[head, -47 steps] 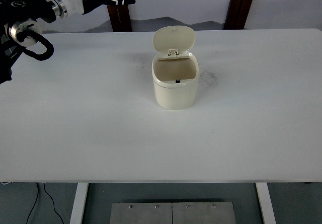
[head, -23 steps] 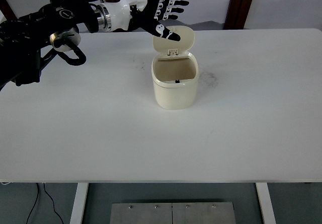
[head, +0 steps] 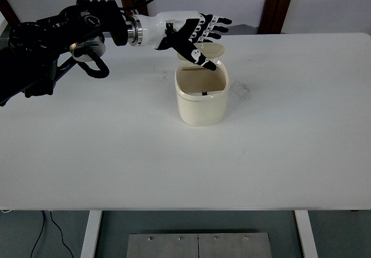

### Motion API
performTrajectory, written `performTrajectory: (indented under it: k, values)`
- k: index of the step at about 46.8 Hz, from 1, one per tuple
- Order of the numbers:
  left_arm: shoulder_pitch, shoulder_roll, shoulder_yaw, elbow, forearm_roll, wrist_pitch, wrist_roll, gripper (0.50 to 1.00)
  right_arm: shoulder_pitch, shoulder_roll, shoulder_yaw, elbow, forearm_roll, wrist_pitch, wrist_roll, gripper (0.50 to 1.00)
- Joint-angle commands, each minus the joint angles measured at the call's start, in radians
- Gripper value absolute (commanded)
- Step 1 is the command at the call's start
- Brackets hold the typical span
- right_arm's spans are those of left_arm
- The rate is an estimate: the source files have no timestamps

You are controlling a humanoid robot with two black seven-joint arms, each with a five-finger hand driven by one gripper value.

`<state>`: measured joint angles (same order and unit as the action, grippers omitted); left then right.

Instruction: Close trash bin

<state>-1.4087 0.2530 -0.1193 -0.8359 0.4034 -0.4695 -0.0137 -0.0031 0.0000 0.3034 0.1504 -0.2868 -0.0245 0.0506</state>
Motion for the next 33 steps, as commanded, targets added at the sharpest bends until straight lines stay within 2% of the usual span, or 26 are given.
performTrajectory:
  k: [1, 6, 15, 19, 33]
  values:
    - [-0.004, 0.0, 0.004, -0.02, 0.0, 0.0, 0.012, 1.0, 0.0, 0.0, -0.001, 0.0, 0.0, 0.0, 0.0, 0.991]
    - [-0.009, 0.0, 0.007, -0.051, 0.0, 0.002, 0.044, 1.0, 0.0, 0.0, 0.0, 0.0, 0.0, 0.0, 0.0, 0.991]
    - [-0.03, 0.0, 0.01, -0.089, 0.0, 0.002, 0.155, 1.0, 0.0, 0.0, 0.0, 0.001, 0.0, 0.0, 0.0, 0.993]
    - [-0.042, 0.0, 0.035, -0.1, 0.0, 0.002, 0.184, 1.0, 0.0, 0.0, -0.001, 0.0, 0.0, 0.0, 0.0, 0.991]
    - [-0.076, 0.0, 0.107, -0.129, 0.0, 0.003, 0.196, 1.0, 0.0, 0.0, 0.0, 0.001, 0.0, 0.0, 0.0, 0.991]
